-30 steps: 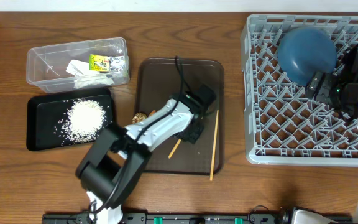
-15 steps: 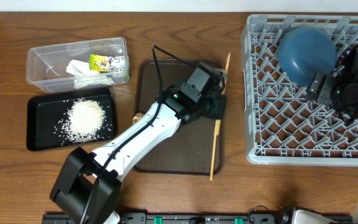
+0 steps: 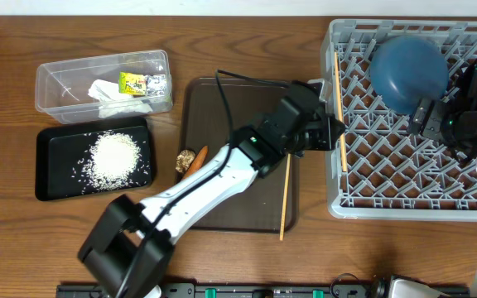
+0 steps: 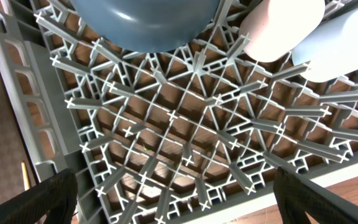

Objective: Sort waste into correct bins and load items into the dishwasher rack
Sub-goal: 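Carry the chopstick to the rack and drop it in the left edge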

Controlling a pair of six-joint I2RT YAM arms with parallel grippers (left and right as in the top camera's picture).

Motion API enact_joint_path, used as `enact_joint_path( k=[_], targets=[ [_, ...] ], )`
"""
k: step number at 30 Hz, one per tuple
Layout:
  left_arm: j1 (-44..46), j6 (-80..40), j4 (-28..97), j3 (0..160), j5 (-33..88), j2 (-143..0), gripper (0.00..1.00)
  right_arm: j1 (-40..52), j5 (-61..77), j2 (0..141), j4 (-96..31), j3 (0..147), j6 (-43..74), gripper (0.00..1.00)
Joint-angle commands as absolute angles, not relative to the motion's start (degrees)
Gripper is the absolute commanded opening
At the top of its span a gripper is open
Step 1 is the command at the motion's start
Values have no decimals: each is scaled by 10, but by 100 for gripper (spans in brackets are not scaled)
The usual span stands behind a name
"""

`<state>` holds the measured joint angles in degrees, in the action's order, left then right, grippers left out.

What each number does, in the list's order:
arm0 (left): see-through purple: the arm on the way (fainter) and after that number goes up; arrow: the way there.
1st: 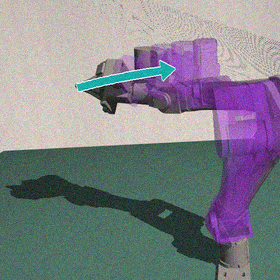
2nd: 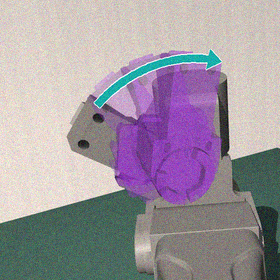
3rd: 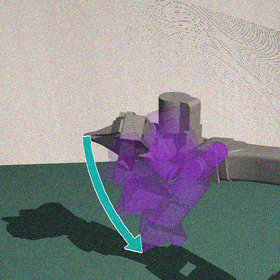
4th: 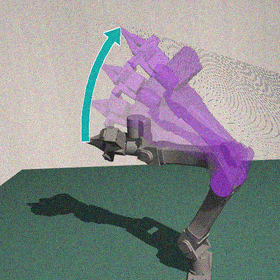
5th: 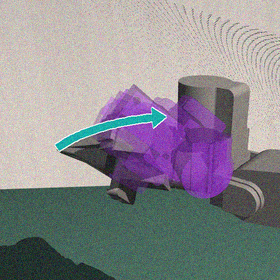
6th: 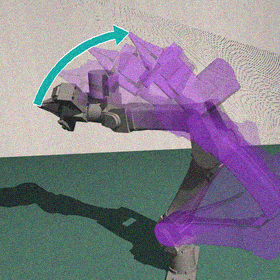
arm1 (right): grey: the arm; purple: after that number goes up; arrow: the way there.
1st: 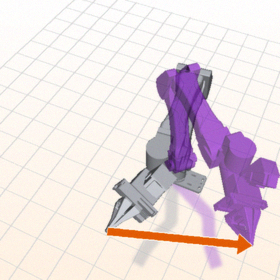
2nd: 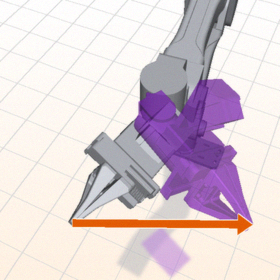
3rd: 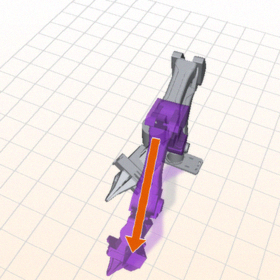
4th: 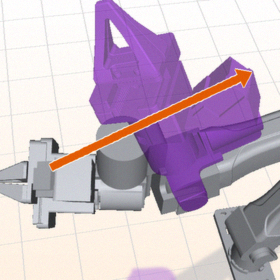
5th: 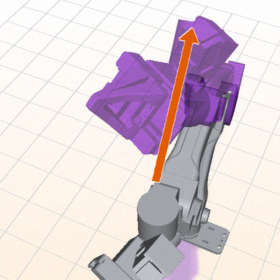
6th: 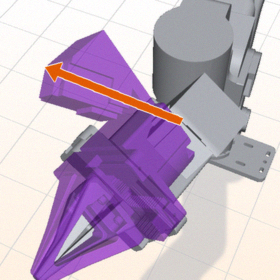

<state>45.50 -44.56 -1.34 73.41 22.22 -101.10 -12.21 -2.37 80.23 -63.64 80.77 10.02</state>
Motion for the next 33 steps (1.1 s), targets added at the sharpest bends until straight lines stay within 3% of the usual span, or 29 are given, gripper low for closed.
enact_joint_path(
  k=[1, 15, 19, 21, 27, 33],
  targets=[
    [462, -475, -33, 744, 212, -1044, 10, -125, -30, 807, -637, 808, 94, 94],
    [480, -475, -76, 744, 212, -1110, 12, -124, -30, 807, -637, 808, 94, 94],
    [479, -444, -67, 745, 212, -1111, 17, -125, -30, 807, -637, 808, 94, 94],
    [476, -390, -62, 745, 211, -1102, 25, -125, -30, 807, -637, 808, 94, 95],
    [464, -276, 81, 745, 125, -1039, 34, -125, -30, 807, -637, 808, 94, 94],
    [427, -232, 240, 745, 124, -989, 36, -125, -30, 807, -636, 808, 94, 95]
  ],
)
